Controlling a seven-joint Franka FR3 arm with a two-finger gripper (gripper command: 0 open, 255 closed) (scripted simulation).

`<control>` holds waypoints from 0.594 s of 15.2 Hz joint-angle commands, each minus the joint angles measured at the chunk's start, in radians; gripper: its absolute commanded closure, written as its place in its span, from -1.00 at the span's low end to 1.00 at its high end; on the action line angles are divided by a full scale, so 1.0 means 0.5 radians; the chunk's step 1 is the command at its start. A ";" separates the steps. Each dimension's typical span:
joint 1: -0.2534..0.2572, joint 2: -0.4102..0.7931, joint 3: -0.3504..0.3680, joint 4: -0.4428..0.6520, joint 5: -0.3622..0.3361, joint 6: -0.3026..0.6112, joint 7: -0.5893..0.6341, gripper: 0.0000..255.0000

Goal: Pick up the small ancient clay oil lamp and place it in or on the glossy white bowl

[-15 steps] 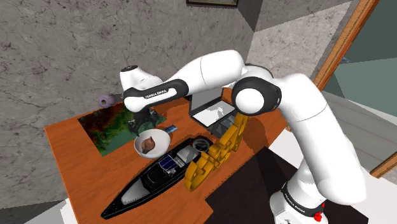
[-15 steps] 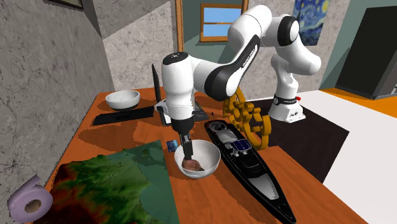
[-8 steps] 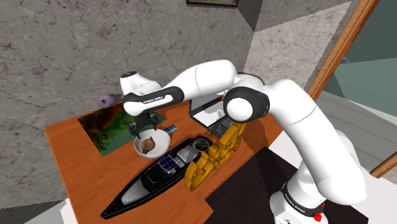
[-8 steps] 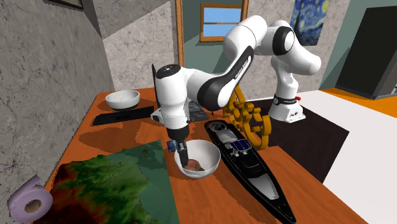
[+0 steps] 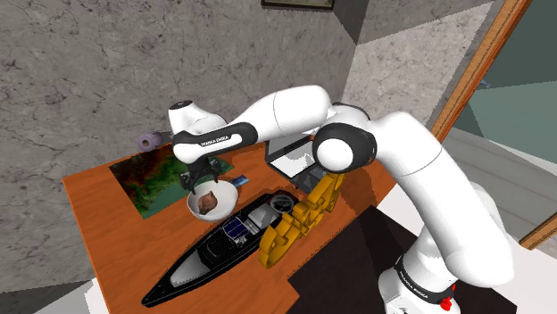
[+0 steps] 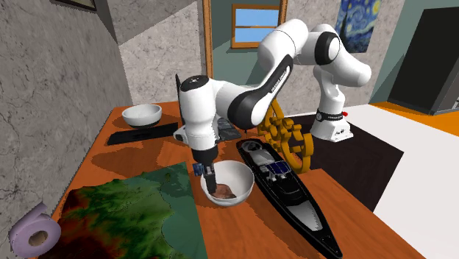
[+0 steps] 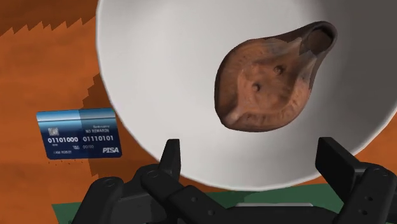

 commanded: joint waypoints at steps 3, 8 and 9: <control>-0.005 0.009 -0.004 -0.048 -0.003 0.014 0.000 1.00; -0.002 0.036 -0.005 -0.065 -0.004 0.056 0.006 1.00; -0.021 -0.008 -0.004 -0.109 -0.001 0.059 -0.011 1.00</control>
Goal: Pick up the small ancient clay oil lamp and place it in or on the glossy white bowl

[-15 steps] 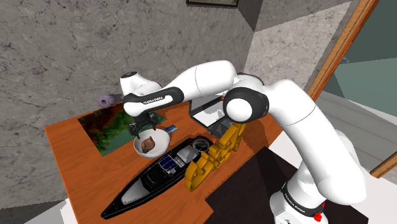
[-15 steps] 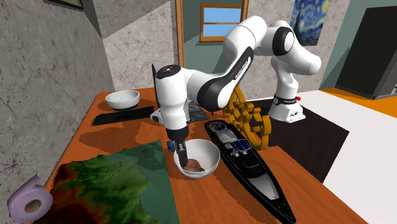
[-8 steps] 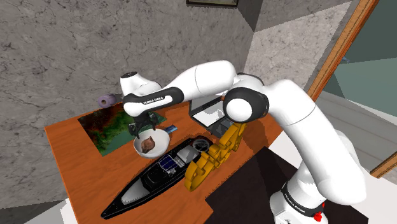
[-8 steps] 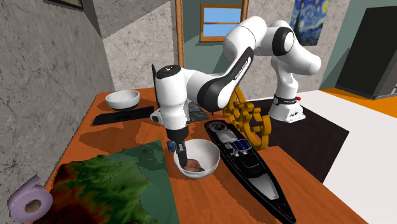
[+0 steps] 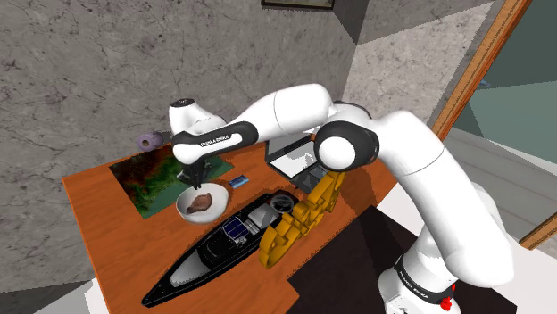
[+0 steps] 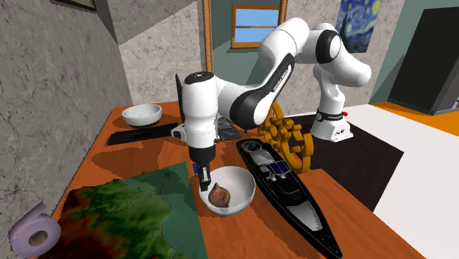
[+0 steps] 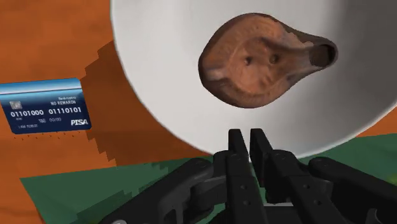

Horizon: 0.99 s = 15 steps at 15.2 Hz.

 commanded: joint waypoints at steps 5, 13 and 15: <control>0.006 -0.015 -0.021 0.018 -0.017 -0.135 -0.003 1.00; 0.252 -0.643 -0.191 -1.415 -0.753 1.183 -0.199 -1.00; 0.252 -0.590 -0.201 -1.383 -0.761 1.206 -0.194 -1.00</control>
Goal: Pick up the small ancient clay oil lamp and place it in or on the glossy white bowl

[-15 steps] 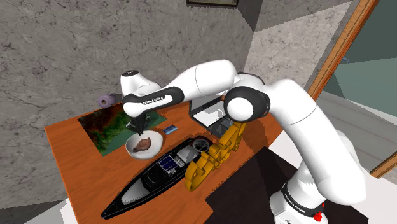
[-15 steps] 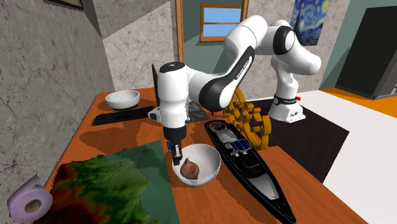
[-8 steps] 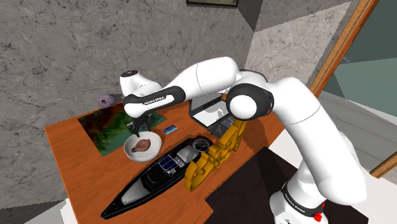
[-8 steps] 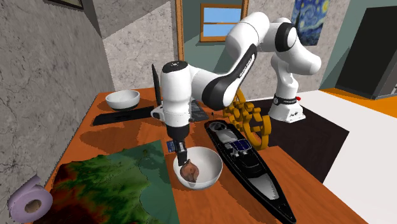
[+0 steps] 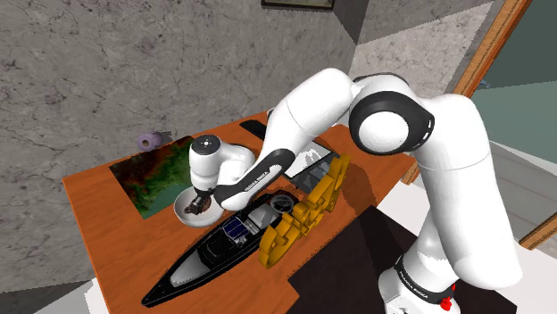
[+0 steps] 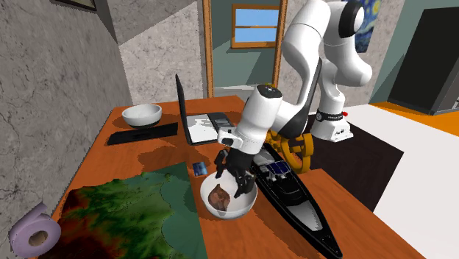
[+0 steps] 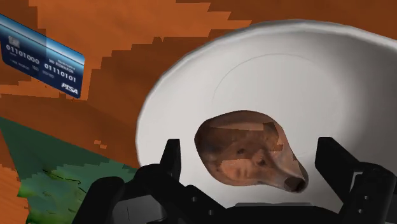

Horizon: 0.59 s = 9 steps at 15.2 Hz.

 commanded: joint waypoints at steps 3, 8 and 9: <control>0.010 0.098 -0.028 0.036 -0.039 0.082 0.014 -1.00; 0.010 0.141 -0.035 0.064 -0.043 0.097 0.016 -1.00; 0.010 0.141 -0.035 0.064 -0.043 0.097 0.016 -1.00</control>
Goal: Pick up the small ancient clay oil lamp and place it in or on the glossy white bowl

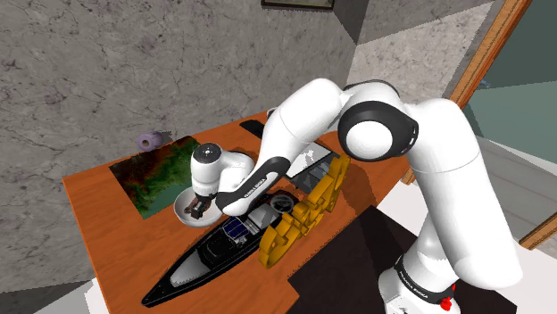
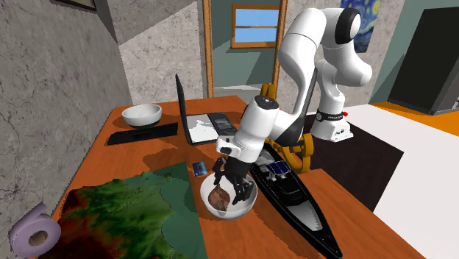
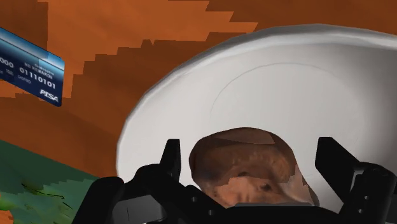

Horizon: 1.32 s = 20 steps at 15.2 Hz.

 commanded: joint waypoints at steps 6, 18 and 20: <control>0.000 0.001 0.000 0.001 0.000 0.000 0.000 1.00; -0.018 -0.085 0.028 -0.024 0.026 -0.061 -0.037 1.00; -0.027 -0.127 0.042 -0.033 0.040 -0.093 -0.057 1.00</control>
